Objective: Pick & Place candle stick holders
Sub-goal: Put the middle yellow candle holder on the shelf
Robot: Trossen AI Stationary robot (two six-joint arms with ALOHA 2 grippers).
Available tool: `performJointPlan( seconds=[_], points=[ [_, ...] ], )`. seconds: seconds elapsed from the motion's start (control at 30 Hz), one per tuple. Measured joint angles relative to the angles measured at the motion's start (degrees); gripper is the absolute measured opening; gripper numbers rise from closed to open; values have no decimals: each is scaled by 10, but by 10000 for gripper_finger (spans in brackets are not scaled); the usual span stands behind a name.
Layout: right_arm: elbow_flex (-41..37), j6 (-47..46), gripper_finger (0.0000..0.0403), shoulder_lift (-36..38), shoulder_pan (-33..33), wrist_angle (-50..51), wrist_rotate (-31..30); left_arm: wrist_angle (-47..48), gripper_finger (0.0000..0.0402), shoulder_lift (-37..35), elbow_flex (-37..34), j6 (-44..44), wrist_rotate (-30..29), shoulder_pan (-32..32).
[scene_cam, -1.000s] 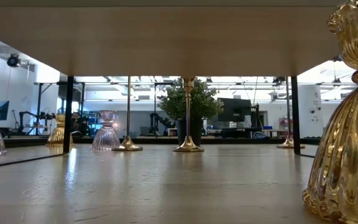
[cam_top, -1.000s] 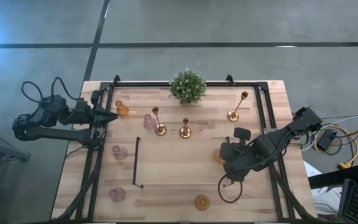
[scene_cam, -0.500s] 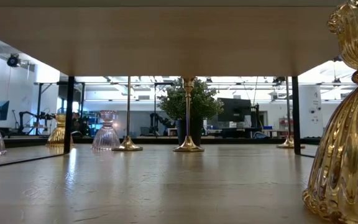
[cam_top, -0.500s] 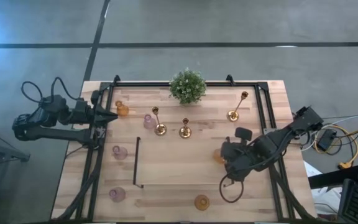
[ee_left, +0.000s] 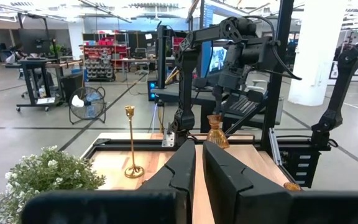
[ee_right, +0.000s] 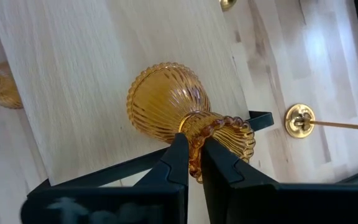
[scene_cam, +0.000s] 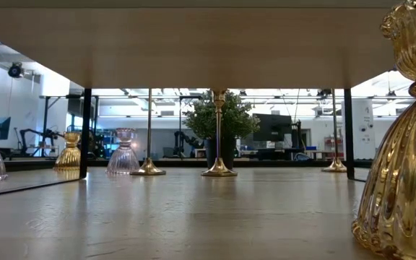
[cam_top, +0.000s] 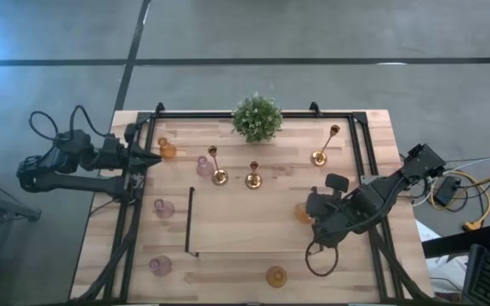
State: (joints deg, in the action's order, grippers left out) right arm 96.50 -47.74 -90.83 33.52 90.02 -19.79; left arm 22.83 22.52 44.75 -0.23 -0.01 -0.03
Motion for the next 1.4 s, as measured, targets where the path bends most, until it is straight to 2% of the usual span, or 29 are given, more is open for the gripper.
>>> performJointPlan(
  seconds=[0.87, 1.13, 1.4],
  points=[
    [0, -27, 11, 7, 8, 1, -7, 0, 37, 0, 0, 0, 0, 0],
    [16, 5, 11, -1, 6, 2, -11, 0, 37, 0, 0, 0, 0, 0],
    [55, 79, 11, -37, -12, 1, -16, 0, 37, 0, 0, 0, 0, 0]
  ],
)
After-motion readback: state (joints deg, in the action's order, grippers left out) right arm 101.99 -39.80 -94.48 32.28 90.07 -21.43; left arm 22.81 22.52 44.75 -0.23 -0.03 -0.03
